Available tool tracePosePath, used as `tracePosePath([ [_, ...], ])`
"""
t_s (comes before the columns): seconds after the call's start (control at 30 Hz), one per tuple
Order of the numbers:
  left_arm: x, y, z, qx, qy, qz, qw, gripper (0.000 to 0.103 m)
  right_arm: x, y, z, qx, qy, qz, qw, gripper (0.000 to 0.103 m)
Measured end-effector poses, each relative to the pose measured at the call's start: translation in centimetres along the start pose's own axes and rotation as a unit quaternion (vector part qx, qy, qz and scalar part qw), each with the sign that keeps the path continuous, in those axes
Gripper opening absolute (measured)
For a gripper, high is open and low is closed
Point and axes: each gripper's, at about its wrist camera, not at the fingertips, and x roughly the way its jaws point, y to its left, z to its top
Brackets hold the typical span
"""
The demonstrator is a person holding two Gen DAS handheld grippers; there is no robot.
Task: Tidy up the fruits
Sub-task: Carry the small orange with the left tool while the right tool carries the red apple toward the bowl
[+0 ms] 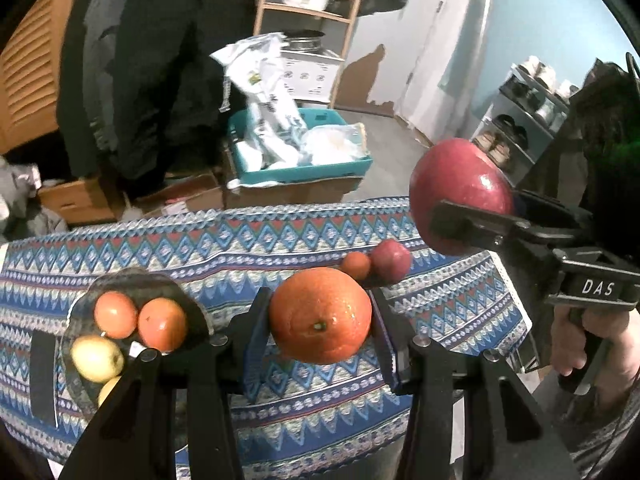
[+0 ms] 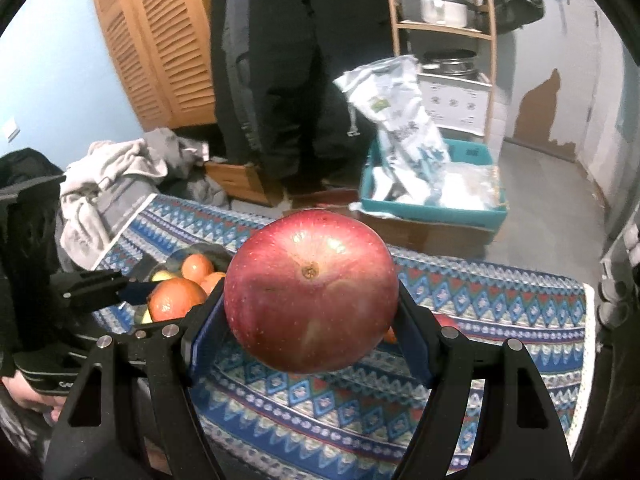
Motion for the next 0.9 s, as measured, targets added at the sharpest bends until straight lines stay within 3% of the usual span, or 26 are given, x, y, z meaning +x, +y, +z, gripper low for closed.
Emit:
tracePosePath([
  [0.63,-0.9,10.0,-2.3,-0.092,0.015,0.054,0.9942,0.048,7.0,6.5,1.7,-0.033,0.054,0.048,0.997,0.076],
  [0.9,0.4,13.6,-3.9,-0.122,0.042,0.076,0.9887,0.048,10.4,9.2,1.8,-0.045,0.083,0.071,0.993,0.076],
])
